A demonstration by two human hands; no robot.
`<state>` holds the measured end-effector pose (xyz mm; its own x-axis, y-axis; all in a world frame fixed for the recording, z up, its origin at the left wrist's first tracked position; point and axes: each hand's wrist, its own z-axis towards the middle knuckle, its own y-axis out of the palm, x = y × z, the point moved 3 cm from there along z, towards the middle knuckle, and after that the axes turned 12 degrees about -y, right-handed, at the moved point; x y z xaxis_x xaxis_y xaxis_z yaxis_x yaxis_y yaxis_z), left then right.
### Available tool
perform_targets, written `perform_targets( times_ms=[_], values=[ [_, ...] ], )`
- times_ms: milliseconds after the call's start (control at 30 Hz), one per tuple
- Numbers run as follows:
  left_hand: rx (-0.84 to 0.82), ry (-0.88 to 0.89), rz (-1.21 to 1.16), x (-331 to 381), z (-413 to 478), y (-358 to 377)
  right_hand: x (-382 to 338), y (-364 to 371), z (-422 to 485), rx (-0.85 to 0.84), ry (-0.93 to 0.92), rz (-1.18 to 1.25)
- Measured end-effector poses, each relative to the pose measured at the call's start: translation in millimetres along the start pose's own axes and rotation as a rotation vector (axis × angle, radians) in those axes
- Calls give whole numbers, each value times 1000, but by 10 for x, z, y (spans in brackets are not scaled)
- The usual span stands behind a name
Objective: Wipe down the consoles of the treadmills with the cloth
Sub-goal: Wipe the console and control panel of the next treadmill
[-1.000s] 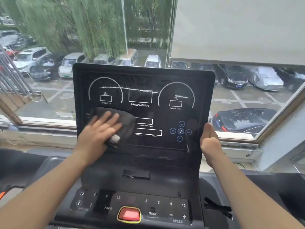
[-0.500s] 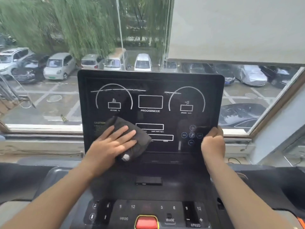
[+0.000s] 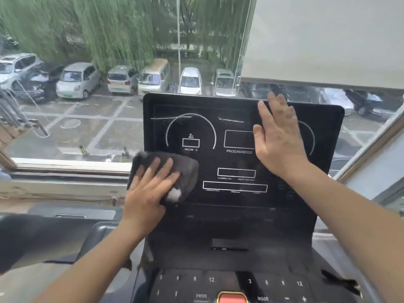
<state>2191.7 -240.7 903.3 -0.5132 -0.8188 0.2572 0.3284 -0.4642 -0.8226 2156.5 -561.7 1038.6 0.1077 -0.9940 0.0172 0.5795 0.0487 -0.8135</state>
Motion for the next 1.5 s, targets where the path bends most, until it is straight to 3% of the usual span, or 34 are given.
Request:
perform_targets(
  times_ms=[67,167,267,433,533,600,700,800,933,1067,1167,1233,1400,1500],
  values=[
    [100,-187,-116,59,217,-152,-10,49,99,-27,10,-15],
    [139,-256,-183,223,257,-103,-58,99,150,52,26,-49],
    [73,-175,-144,308,-106,189,-115,158,139,85,52,-76],
    [-94,177,18,300,-352,261,-181,207,153,95,67,-106],
    [-52,60,59,258,38,-18,-174,205,147,91,58,-153],
    [21,-96,-28,305,235,-139,-173,195,153,85,54,-167],
    [81,-194,-134,399,191,-63,-166,183,165,71,54,-184],
    [16,-146,-120,442,-115,167,-154,172,171,44,58,-206],
    [-210,80,-10,406,-606,346,-166,175,177,-44,64,-205],
    [-277,44,-81,363,-702,225,-192,64,107,-66,106,-24],
    [-222,-24,-141,509,-567,57,-274,28,-314,84,132,136],
    [-247,-64,-155,592,-496,33,-244,136,-763,151,230,203],
    [-429,-37,-16,868,-456,180,249,413,-1799,113,906,413],
    [-484,-84,-12,968,-397,223,508,431,-2131,23,1107,629]
  ],
)
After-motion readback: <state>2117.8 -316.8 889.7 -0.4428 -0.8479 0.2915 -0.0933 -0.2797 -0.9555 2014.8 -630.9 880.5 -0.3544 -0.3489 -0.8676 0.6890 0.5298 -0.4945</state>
